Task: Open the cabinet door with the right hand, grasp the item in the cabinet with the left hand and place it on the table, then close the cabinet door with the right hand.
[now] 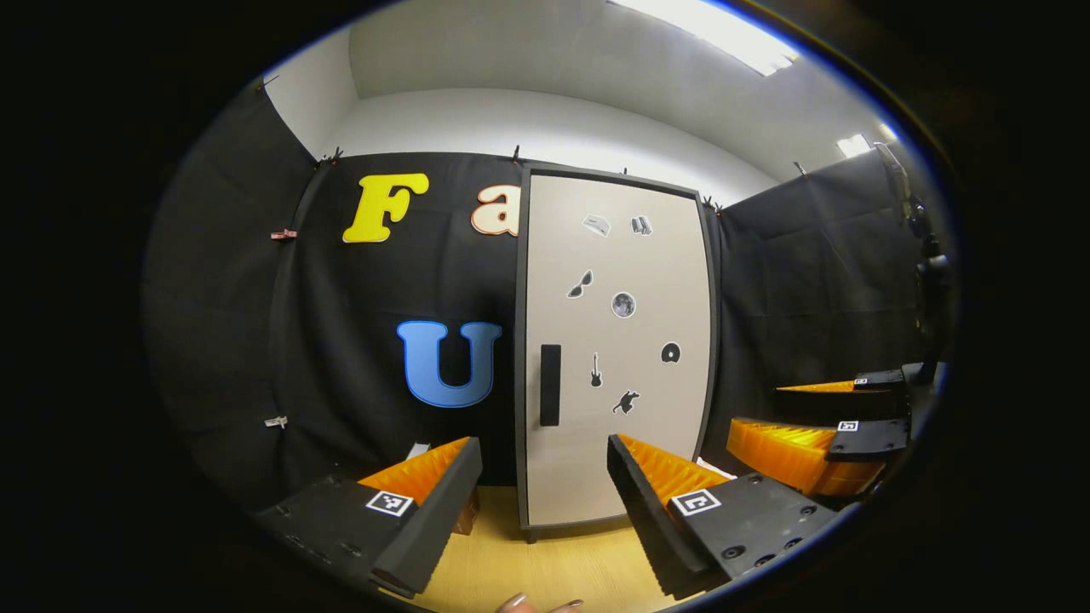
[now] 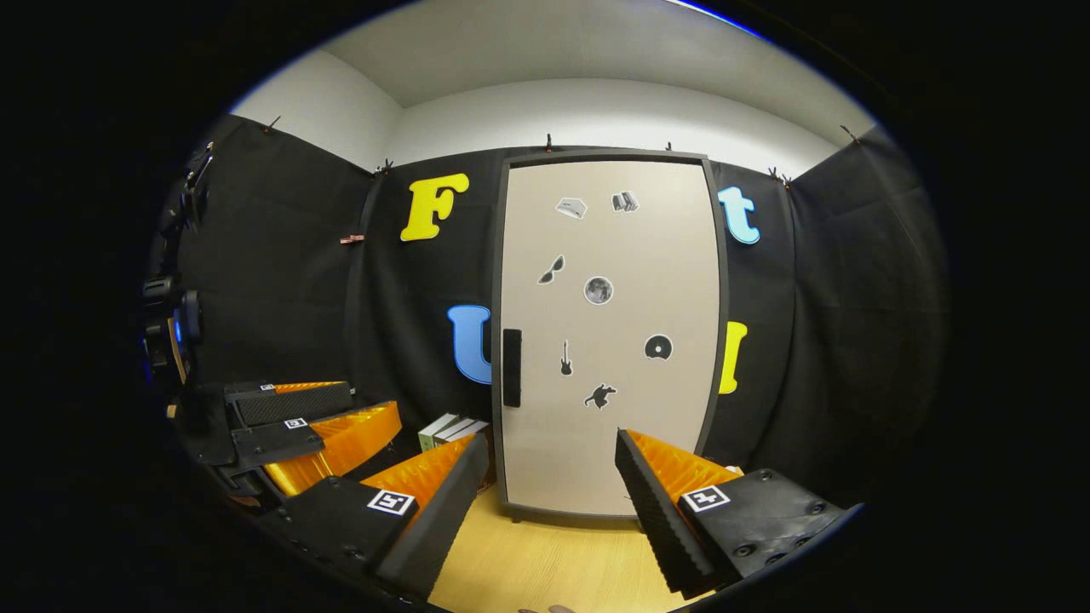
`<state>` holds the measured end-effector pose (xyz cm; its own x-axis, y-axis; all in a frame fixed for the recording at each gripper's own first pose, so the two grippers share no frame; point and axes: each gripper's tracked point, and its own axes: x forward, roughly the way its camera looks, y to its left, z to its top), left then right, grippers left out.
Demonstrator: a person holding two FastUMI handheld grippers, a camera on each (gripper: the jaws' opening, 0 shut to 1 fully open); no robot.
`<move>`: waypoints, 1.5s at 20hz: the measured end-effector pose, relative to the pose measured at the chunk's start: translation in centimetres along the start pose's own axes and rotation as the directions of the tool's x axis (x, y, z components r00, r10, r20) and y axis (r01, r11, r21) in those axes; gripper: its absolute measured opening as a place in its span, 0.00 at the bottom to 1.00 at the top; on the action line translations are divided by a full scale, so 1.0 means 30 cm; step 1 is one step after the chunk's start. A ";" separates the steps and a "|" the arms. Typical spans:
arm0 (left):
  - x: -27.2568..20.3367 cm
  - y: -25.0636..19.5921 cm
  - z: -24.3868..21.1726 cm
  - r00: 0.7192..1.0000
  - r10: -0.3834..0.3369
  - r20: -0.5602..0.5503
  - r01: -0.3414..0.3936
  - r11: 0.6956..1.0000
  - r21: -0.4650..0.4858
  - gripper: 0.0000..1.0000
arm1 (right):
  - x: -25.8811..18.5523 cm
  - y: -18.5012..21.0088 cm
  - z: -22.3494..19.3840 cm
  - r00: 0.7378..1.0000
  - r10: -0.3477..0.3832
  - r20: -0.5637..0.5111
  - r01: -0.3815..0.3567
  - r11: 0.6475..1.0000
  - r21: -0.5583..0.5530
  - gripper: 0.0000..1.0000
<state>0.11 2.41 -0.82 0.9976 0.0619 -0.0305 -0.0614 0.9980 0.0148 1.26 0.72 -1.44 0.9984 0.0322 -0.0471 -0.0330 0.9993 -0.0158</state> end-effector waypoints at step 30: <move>-0.034 0.149 -0.022 1.000 0.009 0.016 -0.009 1.000 -0.002 0.94 | 0.356 0.173 -0.014 0.993 0.082 0.081 -0.080 0.996 -0.032 0.98</move>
<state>-1.22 6.82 -1.38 0.9974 0.0710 -0.0140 -0.0708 0.9974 0.0130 11.75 6.24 -2.46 0.9928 0.1152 0.0329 -0.1138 0.9926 -0.0436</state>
